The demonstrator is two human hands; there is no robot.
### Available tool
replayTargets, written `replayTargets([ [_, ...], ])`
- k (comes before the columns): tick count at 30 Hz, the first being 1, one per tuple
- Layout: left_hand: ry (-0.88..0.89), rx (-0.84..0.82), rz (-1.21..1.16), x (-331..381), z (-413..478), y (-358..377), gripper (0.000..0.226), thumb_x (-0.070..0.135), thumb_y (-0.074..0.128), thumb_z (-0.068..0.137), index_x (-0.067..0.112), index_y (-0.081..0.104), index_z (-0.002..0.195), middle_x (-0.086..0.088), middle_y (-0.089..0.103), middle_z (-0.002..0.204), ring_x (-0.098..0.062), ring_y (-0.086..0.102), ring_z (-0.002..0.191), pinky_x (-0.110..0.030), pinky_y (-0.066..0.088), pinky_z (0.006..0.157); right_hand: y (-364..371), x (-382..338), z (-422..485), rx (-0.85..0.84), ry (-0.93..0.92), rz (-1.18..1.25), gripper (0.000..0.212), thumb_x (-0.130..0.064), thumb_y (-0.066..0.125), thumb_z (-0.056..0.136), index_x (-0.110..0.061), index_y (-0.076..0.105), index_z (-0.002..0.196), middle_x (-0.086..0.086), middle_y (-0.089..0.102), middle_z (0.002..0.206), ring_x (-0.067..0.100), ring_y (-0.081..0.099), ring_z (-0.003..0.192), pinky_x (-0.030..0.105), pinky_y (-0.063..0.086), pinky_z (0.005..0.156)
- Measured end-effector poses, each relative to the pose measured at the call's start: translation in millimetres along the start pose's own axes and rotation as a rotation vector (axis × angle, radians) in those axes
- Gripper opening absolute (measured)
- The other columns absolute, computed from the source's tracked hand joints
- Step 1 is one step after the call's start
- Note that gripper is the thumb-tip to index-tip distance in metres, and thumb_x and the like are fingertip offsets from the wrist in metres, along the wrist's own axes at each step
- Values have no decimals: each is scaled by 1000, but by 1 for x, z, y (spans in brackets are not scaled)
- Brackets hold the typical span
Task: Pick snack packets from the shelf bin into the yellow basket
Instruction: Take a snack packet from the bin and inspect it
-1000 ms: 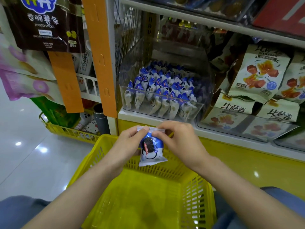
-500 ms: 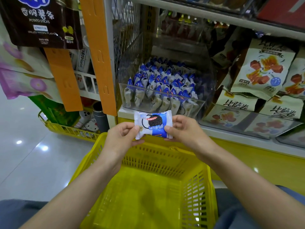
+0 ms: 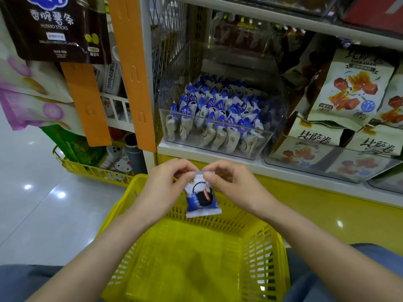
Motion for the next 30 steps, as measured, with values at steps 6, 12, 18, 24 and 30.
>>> replayTargets([
  [6, -136, 2, -251, -4, 4, 7, 9, 7, 58, 88, 9, 66, 85, 4, 60, 69, -9, 53, 65, -23, 44, 61, -1, -1, -3, 162, -99, -115, 12, -25, 62, 86, -27, 62, 75, -2, 70, 76, 15, 65, 72, 43, 53, 68],
  [12, -298, 147, -337, -12, 4, 6, 9, 18, 57, 90, 16, 53, 82, -5, 55, 79, -17, 55, 69, -22, 50, 51, -7, -13, -9, 348, -356, -409, 8, -27, 59, 89, -20, 63, 87, -8, 65, 82, 7, 61, 75, 33, 52, 66],
  [18, -618, -38, -782, -14, 3, 12, 55, 41, 26, 98, 5, 63, 78, -10, 65, 64, -17, 62, 51, -23, 51, 46, -7, -15, -13, 279, -458, -263, 4, -11, 62, 87, -12, 64, 90, 0, 64, 95, 3, 58, 90, 16, 47, 78],
  [24, -561, -31, -926, -22, -8, 14, 26, 21, 50, 93, 4, 69, 92, -9, 73, 86, -16, 68, 76, -25, 56, 64, 20, -1, -18, 173, -528, -506, 7, -19, 65, 82, -15, 67, 87, 1, 60, 102, 12, 51, 98, 24, 42, 79],
  [30, -551, 7, -872, -37, -14, 13, 25, 15, 43, 97, 5, 66, 97, -7, 74, 88, -15, 69, 79, -21, 54, 64, 39, 22, -5, 129, 180, 187, 25, -24, 57, 89, -15, 47, 110, 5, 59, 106, 10, 59, 88, 23, 51, 78],
])
Point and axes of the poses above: each hand's wrist, its own z-axis towards the middle knuckle, its own y-axis out of the palm, x = y × z, the point moved 3 cm from there along z, towards the middle knuckle
